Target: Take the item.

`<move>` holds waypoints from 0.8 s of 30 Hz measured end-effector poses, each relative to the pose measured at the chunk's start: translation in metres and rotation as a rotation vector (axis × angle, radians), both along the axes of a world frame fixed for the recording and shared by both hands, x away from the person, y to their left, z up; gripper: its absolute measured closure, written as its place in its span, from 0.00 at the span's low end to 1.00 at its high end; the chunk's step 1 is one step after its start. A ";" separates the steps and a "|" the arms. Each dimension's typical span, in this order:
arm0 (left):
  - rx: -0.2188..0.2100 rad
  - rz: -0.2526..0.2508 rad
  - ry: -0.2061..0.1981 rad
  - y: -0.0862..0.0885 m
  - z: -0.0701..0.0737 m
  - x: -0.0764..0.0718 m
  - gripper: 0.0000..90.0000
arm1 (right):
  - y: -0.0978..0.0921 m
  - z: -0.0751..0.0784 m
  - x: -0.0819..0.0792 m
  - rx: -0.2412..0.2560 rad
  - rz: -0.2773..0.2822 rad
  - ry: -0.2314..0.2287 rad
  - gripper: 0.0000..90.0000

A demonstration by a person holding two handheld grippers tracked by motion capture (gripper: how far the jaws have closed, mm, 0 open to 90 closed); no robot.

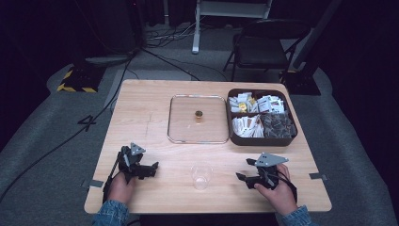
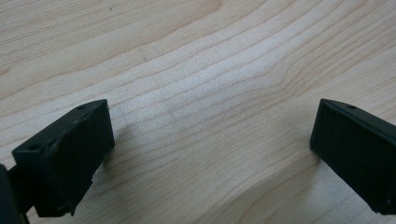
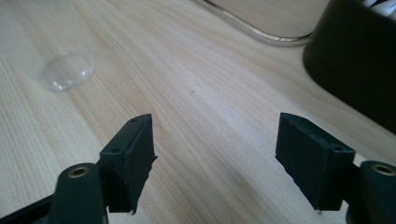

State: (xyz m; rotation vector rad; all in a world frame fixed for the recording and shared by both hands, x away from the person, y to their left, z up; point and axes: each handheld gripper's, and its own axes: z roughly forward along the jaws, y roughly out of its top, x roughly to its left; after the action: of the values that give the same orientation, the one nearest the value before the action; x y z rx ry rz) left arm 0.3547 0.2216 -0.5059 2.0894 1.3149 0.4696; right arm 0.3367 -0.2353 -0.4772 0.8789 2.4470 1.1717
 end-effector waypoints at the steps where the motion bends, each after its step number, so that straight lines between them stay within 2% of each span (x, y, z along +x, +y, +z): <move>1: 0.000 0.000 0.000 0.000 0.000 0.000 0.00 | -0.002 0.004 -0.001 0.012 -0.010 0.003 0.34; 6: 0.002 -0.001 0.004 0.000 0.000 -0.001 0.00 | -0.007 0.018 -0.001 0.063 -0.030 0.023 0.38; 13: 0.000 0.006 0.000 0.000 0.000 -0.002 0.00 | -0.015 0.035 -0.001 0.129 -0.052 -0.011 0.38; 14: -0.001 0.006 0.001 0.000 0.000 -0.002 0.00 | -0.017 0.039 -0.002 0.154 -0.056 -0.025 0.38; 15: -0.001 0.006 0.002 0.000 0.000 -0.002 0.00 | -0.017 0.039 -0.002 0.154 -0.056 -0.025 0.38; 16: -0.001 0.006 0.001 0.000 0.000 -0.002 0.00 | -0.019 0.043 -0.002 0.179 -0.058 -0.051 0.36; 18: 0.006 0.003 0.000 0.000 0.000 -0.002 0.00 | -0.019 0.045 -0.002 0.188 -0.060 -0.060 0.35; 20: 0.005 0.004 0.000 0.000 0.000 -0.002 0.00 | -0.021 0.048 -0.001 0.217 -0.063 -0.099 0.32; 24: 0.005 0.005 0.001 0.000 0.000 -0.003 0.00 | -0.024 0.051 0.000 0.239 -0.077 -0.133 0.30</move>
State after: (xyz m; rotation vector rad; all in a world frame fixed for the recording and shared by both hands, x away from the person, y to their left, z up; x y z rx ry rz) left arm 0.3518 0.2218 -0.5055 2.0917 1.3207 0.4746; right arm 0.3364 -0.2591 -0.4259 0.9177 2.1803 1.4653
